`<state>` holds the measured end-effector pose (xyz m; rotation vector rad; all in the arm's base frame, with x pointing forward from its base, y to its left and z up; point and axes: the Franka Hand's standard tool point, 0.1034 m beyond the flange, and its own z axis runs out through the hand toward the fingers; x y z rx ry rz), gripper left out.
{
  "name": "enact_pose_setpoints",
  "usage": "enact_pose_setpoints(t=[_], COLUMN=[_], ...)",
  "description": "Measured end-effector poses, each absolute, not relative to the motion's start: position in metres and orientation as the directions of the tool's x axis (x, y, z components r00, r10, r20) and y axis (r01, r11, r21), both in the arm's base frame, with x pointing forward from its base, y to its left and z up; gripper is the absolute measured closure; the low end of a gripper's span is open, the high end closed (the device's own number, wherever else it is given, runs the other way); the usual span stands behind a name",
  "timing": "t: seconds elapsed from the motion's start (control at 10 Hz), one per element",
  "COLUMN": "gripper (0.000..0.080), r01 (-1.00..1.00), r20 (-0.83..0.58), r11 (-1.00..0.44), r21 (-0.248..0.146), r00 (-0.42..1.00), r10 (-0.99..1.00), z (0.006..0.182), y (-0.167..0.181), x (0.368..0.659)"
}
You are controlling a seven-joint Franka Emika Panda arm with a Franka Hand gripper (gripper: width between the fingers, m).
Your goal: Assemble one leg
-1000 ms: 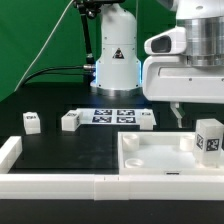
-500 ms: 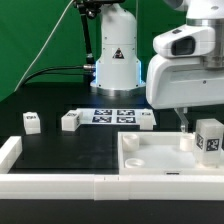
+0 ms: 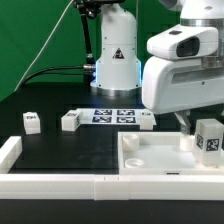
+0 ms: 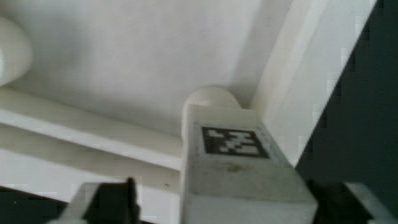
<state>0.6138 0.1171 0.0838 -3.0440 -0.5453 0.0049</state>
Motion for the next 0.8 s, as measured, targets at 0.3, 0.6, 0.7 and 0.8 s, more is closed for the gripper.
enact_pose_setpoints(t=[0.3, 0.6, 0.7, 0.8], gripper=[0.0509, 0.0509, 0.0509, 0.0509], r01=[0.307, -0.069, -0.233, -0.361], r20=[0.004, 0.023, 0.018, 0.009], r11=[-0.950, -0.996, -0.971, -0.930], r21=[-0.051, -0.054, -0.057, -0.065], r00=[0.952, 0.997, 0.972, 0.932], r10=[0.308, -0.071, -0.234, -0.362], z=[0.0837, 0.0828, 0.0826, 0.0825], y=[0.1173, 0.1205, 0.1208, 0.1206], x=[0.6137, 0.6099, 0.6099, 0.6101])
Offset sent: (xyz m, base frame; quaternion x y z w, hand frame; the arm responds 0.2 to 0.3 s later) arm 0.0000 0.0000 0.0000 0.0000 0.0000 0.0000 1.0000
